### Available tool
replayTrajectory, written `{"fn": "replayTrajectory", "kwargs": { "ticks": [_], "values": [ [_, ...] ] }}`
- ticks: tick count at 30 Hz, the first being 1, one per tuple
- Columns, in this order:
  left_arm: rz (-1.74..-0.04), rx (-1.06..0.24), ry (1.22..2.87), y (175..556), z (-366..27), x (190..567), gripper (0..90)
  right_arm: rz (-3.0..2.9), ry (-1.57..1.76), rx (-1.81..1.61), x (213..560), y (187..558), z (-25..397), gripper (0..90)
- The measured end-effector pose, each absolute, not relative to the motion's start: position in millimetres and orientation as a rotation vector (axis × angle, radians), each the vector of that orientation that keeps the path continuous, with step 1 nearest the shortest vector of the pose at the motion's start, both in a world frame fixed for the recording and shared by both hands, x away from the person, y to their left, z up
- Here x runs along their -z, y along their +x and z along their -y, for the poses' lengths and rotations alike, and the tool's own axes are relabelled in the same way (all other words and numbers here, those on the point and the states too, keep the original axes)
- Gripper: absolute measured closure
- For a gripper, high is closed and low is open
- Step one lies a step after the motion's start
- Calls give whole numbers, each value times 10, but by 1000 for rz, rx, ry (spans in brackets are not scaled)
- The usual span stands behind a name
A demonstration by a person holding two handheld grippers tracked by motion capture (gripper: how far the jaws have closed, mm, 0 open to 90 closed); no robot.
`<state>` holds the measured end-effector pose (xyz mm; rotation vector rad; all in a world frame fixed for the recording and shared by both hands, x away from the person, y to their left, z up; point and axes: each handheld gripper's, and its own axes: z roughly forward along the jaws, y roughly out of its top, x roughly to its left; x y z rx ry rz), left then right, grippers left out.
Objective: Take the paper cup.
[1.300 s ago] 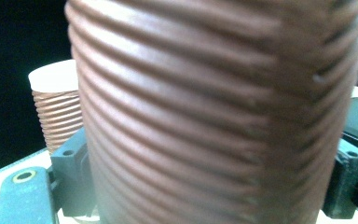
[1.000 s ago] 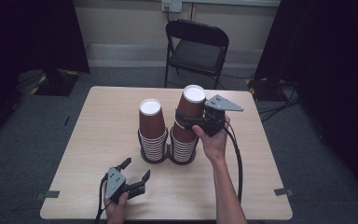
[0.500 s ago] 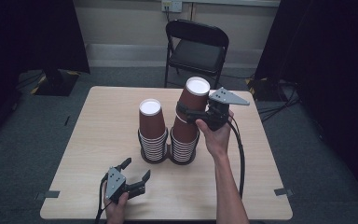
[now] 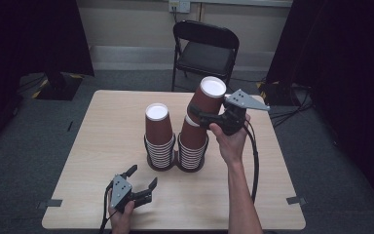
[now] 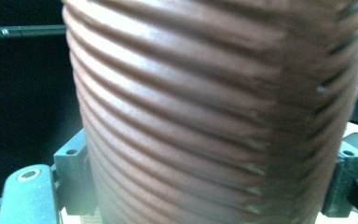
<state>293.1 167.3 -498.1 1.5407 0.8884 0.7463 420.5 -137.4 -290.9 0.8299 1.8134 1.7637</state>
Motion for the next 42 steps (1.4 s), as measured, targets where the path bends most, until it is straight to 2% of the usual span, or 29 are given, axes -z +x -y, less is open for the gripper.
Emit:
{"fn": "replayTrajectory", "kwargs": {
  "ticks": [14, 27, 38, 42],
  "values": [
    [-896, -750, 1539, 2930, -1672, 4981, 174, -1771, 873, -1757, 2845, 4031, 1600, 152],
    [-905, -733, 1525, 2939, -1699, 4981, 191, -1778, 952, -1706, 3003, 3807, 1925, 152],
    [-901, -640, 1537, 2971, -1705, 4946, 159, -1795, 1046, -1721, 3294, 3700, 2047, 155],
    [-879, -566, 1508, 2986, -1732, 4914, 206, -1801, 1057, -1726, 3398, 3653, 2030, 155]
  ]
}}
